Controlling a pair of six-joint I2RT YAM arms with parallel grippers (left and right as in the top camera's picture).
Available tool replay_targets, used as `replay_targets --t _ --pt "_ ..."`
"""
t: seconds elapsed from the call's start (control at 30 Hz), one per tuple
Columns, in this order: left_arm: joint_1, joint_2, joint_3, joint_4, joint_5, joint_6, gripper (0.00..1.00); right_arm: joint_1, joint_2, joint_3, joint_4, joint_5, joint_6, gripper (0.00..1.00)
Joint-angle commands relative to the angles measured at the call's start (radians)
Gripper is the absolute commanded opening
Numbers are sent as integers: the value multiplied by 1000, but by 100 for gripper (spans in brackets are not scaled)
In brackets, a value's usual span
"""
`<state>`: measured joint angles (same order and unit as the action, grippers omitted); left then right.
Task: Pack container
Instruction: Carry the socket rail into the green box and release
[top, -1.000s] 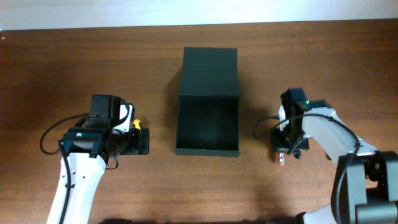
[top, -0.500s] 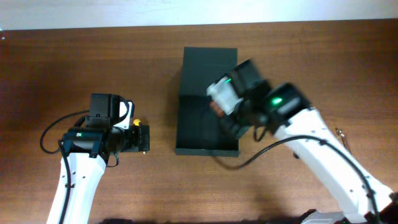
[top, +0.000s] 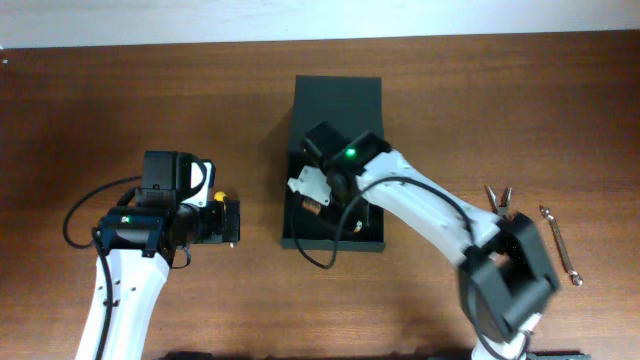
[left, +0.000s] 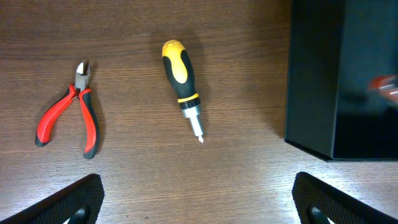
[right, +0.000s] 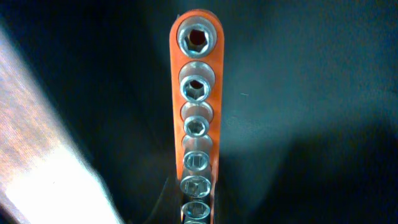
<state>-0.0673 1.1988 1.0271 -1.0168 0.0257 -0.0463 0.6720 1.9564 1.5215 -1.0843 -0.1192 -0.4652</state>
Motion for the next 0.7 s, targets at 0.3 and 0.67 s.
replay_targets --t 0.3,0.67 --pt "-1 -16 21 3 -7 -6 99 0 45 45 -61 -52 59 57" --pt "-1 -16 21 6 -7 -6 99 -167 -146 582 -470 158 381 86"
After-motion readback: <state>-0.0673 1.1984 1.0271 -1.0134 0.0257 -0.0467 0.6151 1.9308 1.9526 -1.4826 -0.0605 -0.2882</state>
